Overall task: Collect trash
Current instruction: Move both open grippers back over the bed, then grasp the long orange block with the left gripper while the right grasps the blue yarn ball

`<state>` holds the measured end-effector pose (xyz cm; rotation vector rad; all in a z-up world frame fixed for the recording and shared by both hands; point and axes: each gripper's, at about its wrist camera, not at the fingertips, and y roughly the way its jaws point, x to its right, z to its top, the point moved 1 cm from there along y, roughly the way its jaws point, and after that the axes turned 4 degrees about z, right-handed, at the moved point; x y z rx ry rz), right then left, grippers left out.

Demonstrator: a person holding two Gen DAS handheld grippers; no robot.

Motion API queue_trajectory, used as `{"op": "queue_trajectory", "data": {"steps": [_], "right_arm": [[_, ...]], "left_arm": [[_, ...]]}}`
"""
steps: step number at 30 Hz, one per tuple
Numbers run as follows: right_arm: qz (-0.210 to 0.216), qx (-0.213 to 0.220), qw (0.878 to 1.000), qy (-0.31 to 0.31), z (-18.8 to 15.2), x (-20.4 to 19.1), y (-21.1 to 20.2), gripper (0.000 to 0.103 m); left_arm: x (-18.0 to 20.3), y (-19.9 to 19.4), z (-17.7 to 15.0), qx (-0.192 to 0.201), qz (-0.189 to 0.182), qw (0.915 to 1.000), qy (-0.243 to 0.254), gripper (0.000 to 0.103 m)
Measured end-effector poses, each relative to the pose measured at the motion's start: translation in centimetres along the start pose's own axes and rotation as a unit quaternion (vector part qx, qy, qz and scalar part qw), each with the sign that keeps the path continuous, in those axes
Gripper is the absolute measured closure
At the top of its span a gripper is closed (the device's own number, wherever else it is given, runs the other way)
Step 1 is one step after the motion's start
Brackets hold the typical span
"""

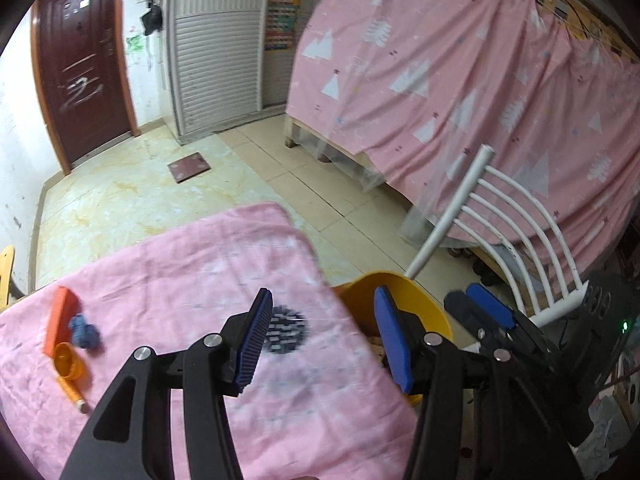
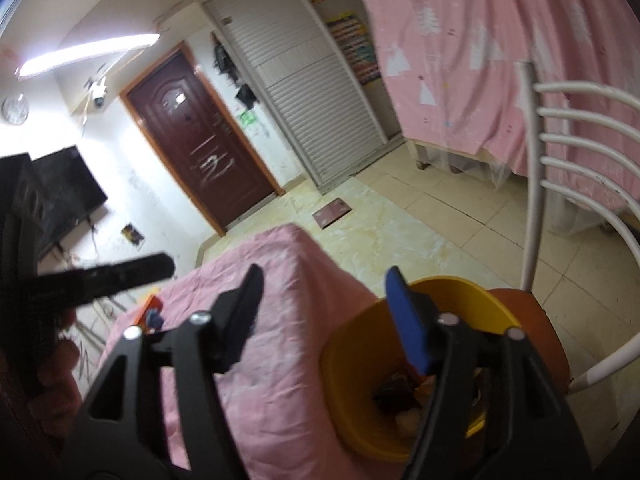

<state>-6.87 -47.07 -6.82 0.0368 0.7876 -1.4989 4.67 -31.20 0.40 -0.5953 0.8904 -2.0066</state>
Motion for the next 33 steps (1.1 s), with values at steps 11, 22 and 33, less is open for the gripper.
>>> {"op": "queue_trajectory", "data": {"steps": [11, 22, 33], "right_arm": [[0.034, -0.054, 0.996, -0.067, -1.9, -6.8, 3.9, 0.04], [0.07, -0.104, 0.983, -0.136, -3.2, -15.1, 8.7, 0.04], [0.078, -0.149, 0.968, -0.187, -4.7, -21.3, 13.5, 0.04]], "left_arm": [[-10.6, -1.7, -0.4, 0.009, 0.094, 0.9948, -0.038, 0.057], [-20.4, -2.2, -0.9, 0.006, 0.133, 0.9864, -0.096, 0.057], [-26.5, 1.3, -2.9, -0.029, 0.133, 0.9822, -0.129, 0.057]]}}
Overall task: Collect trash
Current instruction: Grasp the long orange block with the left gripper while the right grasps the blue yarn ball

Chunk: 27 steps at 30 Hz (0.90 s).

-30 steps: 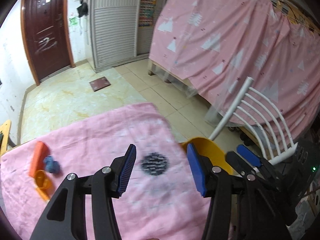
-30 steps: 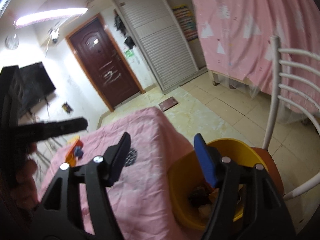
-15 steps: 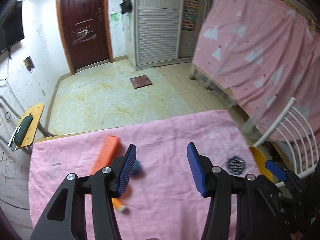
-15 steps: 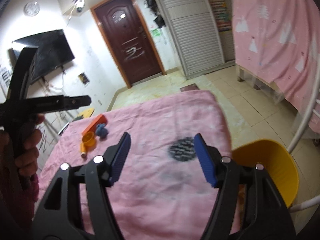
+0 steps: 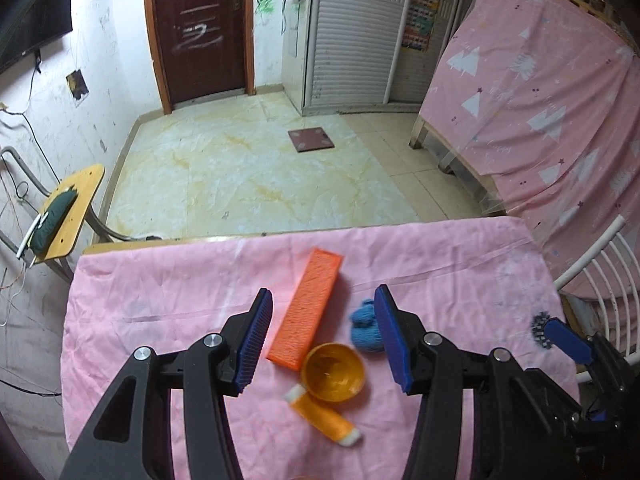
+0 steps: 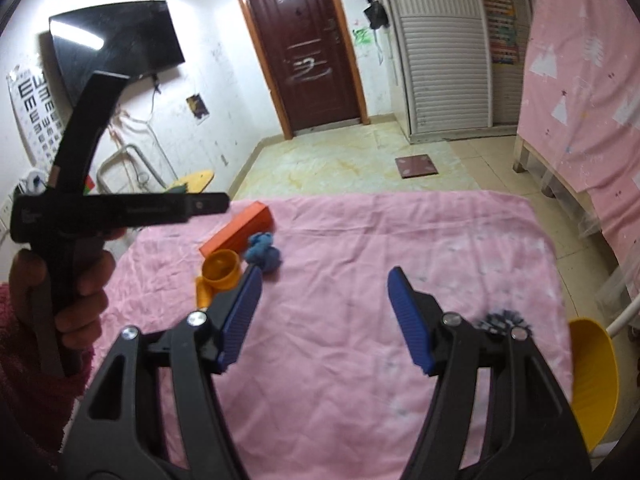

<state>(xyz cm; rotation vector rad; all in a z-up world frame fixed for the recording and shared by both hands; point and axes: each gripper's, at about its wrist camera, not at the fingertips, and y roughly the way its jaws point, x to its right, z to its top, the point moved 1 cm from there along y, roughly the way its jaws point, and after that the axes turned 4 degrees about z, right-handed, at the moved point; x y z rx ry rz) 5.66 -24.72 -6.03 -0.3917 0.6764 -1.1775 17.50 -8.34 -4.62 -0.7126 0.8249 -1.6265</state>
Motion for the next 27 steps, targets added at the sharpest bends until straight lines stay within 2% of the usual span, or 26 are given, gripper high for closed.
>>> {"op": "queue_trajectory", "data": {"steps": [11, 15, 17, 19, 27], "right_arm": [[-0.007, -0.045, 0.999, -0.021, 1.1, -2.2, 5.1, 0.04], [-0.007, -0.05, 0.998, -0.022, 1.8, -2.4, 6.2, 0.04], [-0.007, -0.053, 0.998, -0.024, 2.1, -2.5, 6.8, 0.04], [-0.005, -0.059, 0.998, -0.028, 2.3, -2.8, 7.4, 0.04], [-0.005, -0.08, 0.996, -0.041, 2.8, -3.8, 9.7, 0.04]], "left_arm": [[-1.3, 5.0, -0.4, -0.04, -0.006, 0.9992, -0.005, 0.058], [-1.7, 5.9, -0.5, -0.047, -0.009, 0.9988, -0.006, 0.07], [-2.0, 6.4, -0.7, -0.054, -0.012, 0.9984, -0.008, 0.08], [-2.3, 6.4, -0.7, -0.054, -0.017, 0.9983, -0.009, 0.085], [-4.5, 5.7, -0.1, -0.038, -0.011, 0.9983, -0.043, 0.086]]}}
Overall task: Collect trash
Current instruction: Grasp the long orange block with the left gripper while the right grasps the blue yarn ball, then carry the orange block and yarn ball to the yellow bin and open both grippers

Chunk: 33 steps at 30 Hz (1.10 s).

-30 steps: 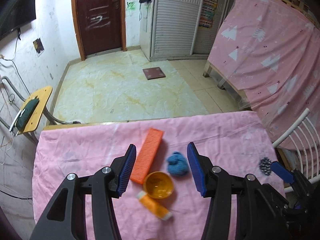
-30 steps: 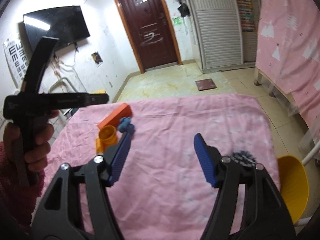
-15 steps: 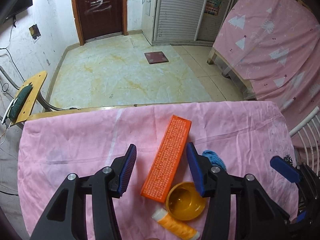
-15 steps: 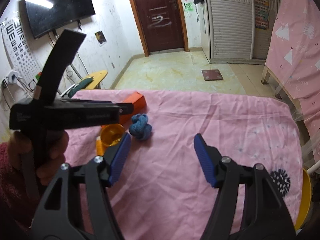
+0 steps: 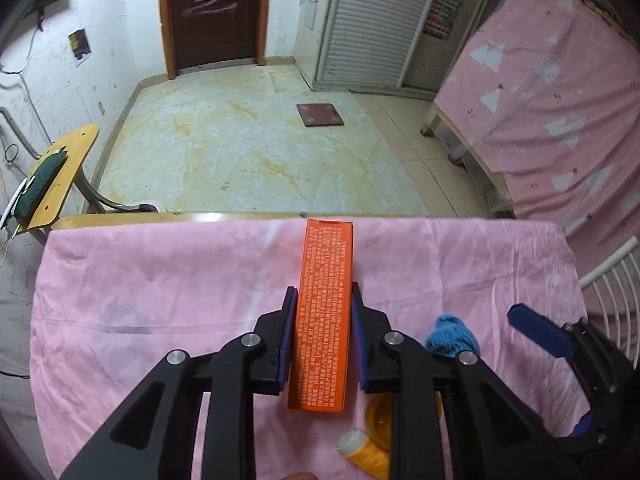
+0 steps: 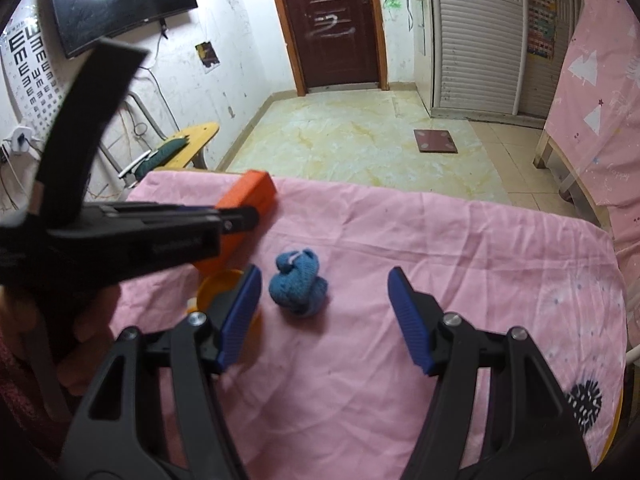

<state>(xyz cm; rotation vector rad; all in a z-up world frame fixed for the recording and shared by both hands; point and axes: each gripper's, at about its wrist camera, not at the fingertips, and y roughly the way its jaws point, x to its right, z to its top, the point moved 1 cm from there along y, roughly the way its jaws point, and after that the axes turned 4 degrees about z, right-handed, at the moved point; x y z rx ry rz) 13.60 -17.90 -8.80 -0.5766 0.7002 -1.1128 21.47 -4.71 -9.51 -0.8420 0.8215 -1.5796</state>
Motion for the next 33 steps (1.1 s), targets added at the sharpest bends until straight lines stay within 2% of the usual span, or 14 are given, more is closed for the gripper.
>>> {"op": "queue_trajectory", "data": {"steps": [7, 9, 14, 19, 33], "right_arm": [[0.002, -0.011, 1.0, 0.011, 0.8, 0.2, 1.3, 0.04], [0.001, -0.018, 1.0, 0.006, 0.7, -0.2, 1.7, 0.046], [0.019, -0.037, 0.999, -0.006, 0.3, -1.1, 2.7, 0.076], [0.011, -0.023, 1.0, -0.008, 0.2, -1.4, 1.9, 0.078], [0.008, 0.046, 0.999, 0.024, -1.0, 0.8, -5.2, 0.078]], "left_arm": [[-1.0, -1.2, 0.5, 0.02, 0.001, 0.9997, -0.012, 0.086], [-1.0, -1.5, 0.4, 0.024, 0.002, 0.9997, -0.01, 0.086], [-1.0, -2.5, 0.4, 0.035, -0.002, 0.9993, -0.014, 0.086], [-0.8, -3.7, -0.1, 0.044, 0.001, 0.9989, -0.02, 0.086], [2.0, -9.4, -1.4, 0.081, 0.006, 0.9967, 0.0, 0.086]]}}
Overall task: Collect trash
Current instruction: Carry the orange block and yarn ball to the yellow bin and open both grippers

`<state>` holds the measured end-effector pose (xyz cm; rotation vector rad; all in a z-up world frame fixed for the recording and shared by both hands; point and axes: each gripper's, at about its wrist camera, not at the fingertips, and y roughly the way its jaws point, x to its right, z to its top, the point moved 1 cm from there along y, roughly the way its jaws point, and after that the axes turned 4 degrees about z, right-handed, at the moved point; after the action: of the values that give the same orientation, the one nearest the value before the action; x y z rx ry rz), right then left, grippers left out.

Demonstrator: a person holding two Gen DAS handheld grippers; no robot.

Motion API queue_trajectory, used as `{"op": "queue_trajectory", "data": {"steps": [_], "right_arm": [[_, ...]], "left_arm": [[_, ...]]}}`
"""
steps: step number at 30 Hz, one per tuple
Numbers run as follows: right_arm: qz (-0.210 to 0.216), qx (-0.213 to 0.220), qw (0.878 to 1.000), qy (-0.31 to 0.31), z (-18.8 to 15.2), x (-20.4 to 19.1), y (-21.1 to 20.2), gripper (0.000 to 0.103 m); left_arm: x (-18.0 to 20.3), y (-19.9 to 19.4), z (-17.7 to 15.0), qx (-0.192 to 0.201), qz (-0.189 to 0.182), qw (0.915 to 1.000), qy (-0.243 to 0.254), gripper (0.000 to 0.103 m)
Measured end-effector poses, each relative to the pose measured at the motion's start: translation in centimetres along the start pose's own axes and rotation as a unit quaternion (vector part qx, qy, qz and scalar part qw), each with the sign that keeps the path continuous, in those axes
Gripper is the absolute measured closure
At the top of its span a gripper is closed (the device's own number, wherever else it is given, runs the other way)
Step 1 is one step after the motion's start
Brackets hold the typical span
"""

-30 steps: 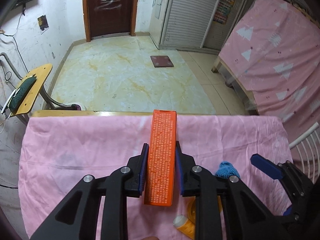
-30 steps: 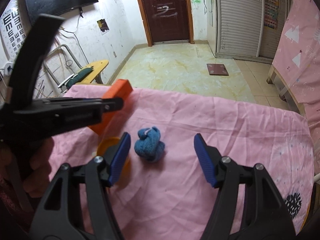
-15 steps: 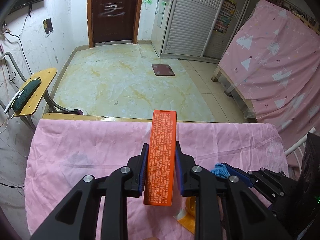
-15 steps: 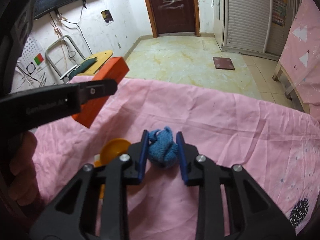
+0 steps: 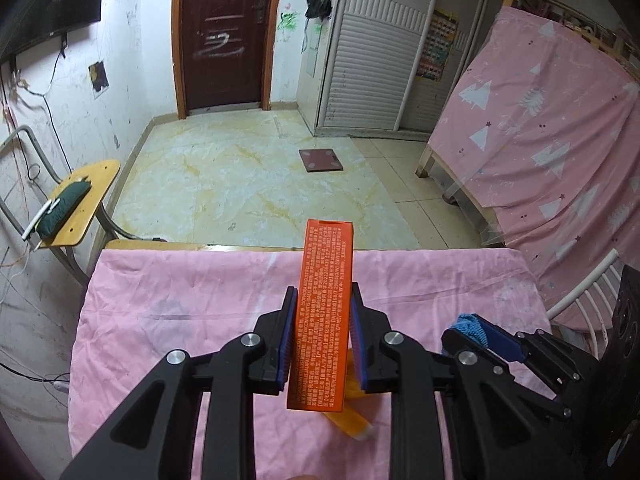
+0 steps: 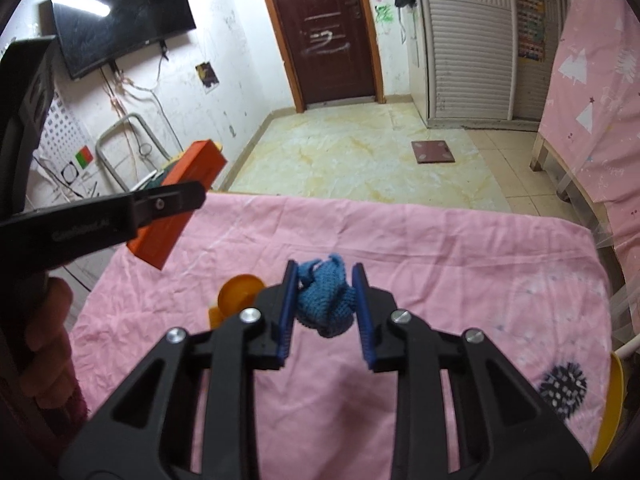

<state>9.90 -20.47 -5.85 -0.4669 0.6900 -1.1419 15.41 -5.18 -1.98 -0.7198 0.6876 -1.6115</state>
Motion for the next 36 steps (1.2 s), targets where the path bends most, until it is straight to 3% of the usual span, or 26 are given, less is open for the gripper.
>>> {"op": "queue_trajectory", "data": {"steps": [4, 14, 24, 31, 36], "right_arm": [[-0.009, 0.016, 1.0, 0.008, -0.4, 1.6, -2.2, 0.078], [-0.034, 0.077, 0.993, 0.08, -3.6, 9.1, -9.2, 0.078], [-0.09, 0.13, 0.973, 0.168, -8.4, 18.3, -15.7, 0.077], [-0.109, 0.135, 0.962, 0.212, -11.5, 22.9, -17.0, 0.077], [-0.1, 0.129, 0.958, 0.234, -13.2, 25.3, -16.7, 0.077]], "left_arm": [[2.1, -1.1, -0.2, 0.005, -0.001, 0.9999, 0.013, 0.085], [11.5, -2.3, -1.8, 0.002, -0.024, 0.997, 0.074, 0.086], [21.2, -2.2, -4.3, -0.018, -0.062, 0.989, 0.133, 0.085], [28.3, -2.0, -6.5, -0.045, -0.11, 0.9789, 0.166, 0.085], [32.1, -1.2, -7.7, -0.059, -0.113, 0.975, 0.182, 0.085]]}}
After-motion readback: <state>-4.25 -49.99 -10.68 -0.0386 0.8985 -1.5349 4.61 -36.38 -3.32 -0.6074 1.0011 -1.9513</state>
